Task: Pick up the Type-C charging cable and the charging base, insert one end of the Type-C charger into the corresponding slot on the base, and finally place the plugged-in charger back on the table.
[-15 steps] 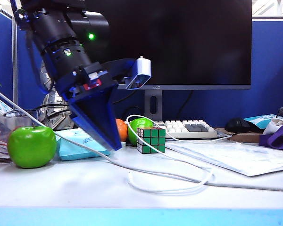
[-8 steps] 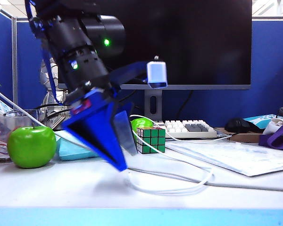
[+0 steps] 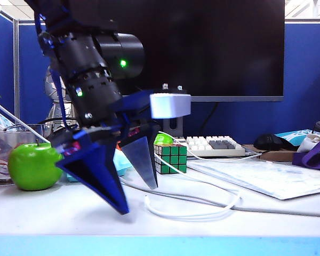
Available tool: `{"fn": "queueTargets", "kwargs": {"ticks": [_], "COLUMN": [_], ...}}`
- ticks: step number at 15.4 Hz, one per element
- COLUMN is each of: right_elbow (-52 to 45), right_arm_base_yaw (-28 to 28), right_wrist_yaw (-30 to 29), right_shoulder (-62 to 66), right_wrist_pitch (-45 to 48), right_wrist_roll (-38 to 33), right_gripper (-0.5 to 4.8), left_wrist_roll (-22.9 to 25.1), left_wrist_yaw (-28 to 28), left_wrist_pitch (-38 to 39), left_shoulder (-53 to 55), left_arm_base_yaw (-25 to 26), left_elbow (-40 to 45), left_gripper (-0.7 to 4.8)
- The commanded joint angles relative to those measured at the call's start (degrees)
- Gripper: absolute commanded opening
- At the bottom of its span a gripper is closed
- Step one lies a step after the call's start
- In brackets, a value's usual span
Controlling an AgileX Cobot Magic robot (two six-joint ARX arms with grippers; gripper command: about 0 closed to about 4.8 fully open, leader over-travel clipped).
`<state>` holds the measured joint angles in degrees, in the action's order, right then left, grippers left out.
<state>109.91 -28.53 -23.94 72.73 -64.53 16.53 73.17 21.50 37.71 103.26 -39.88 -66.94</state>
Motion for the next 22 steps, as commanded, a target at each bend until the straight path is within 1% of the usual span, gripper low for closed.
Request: {"fn": "queueTargets", "kwargs": {"ticks": [1,2,3,5,6,7,9,10,11,12,13,15,16,17,18,19,20,21,22], "right_elbow": [0.35,0.35,0.35,0.35,0.35,0.35,0.35,0.35,0.35,0.35,0.35,0.35,0.35,0.35,0.35,0.35,0.35,0.35,0.35], "right_arm_base_yaw": [-0.09,-0.09,-0.09,-0.09,-0.09,-0.09,-0.09,-0.09,-0.09,-0.09,-0.09,-0.09,-0.09,-0.09,-0.09,-0.09,-0.09,-0.09,-0.09], "right_wrist_yaw": [-0.42,-0.39,-0.42,-0.39,-0.39,-0.39,-0.39,-0.42,-0.42,-0.42,-0.42,-0.42,-0.42,-0.42,-0.39,-0.42,-0.42,-0.42,-0.42], "right_shoulder": [-0.35,-0.55,-0.59,-0.66,-0.63,-0.66,-0.66,-0.66,-0.66,-0.66,-0.66,-0.66,-0.66,-0.66,-0.66,-0.66,-0.72,-0.72,-0.7], "right_wrist_pitch": [1.25,1.11,1.14,1.18,1.2,1.2,1.16,1.14,1.14,1.11,1.11,1.14,1.11,1.05,0.07,0.02,0.02,0.07,0.07], "right_wrist_roll": [0.02,0.04,0.04,0.04,0.04,0.04,0.04,0.04,0.04,0.04,0.04,0.04,0.02,0.02,0.02,0.02,0.02,0.02,0.02], "right_gripper": [-0.01,-0.01,-0.01,-0.01,-0.01,-0.01,-0.01,-0.01,-0.01,-0.01,-0.01,-0.01,-0.01,-0.01,-0.01,-0.01,-0.01,-0.01,-0.01], "left_wrist_roll": [0.57,0.55,0.55,0.31,0.2,-1.09,-1.9,-2.1,-2.8,-6.6,-10.84,-18.18,-24.72,-28.5,-47.23,-57.83,-63.6,-54.27,-48.19], "left_wrist_yaw": [0.17,-1.46,-2.27,-2.34,-2.38,-2.43,-2.4,-2.29,-1.9,0.0,2.58,10.97,17.94,20.09,20.44,17.42,15.41,18.29,18.27], "left_wrist_pitch": [-2.71,-3.96,-4.02,-4.17,-4.17,-4.24,-4.22,-4.2,-4.17,-4.66,-5.33,-6.14,-7.23,-8.7,-18.14,-23.34,-27.98,-28.13,-23.82], "left_shoulder": [2.05,3.85,3.93,4.22,4.22,4.22,4.2,4.2,4.02,3.3,2.58,1.44,1.25,1.25,1.25,1.25,1.25,1.22,1.27], "left_arm_base_yaw": [-0.04,0.0,0.0,0.0,0.0,0.0,0.02,0.02,0.02,0.0,0.0,0.02,0.0,0.0,0.07,0.07,0.07,0.09,0.22], "left_elbow": [-0.04,-0.04,-0.04,-0.04,-0.04,-0.04,-0.04,-0.07,-0.15,-0.24,-0.24,-0.5,-1.7,-2.1,-2.34,-2.32,-2.34,-2.34,-2.32], "left_gripper": [3.93,3.23,2.74,2.04,1.63,1.13,0.8,0.77,0.51,0.43,-0.07,-0.06,-0.06,-0.06,-0.06,-0.06,-0.06,0.41,1.4]}}
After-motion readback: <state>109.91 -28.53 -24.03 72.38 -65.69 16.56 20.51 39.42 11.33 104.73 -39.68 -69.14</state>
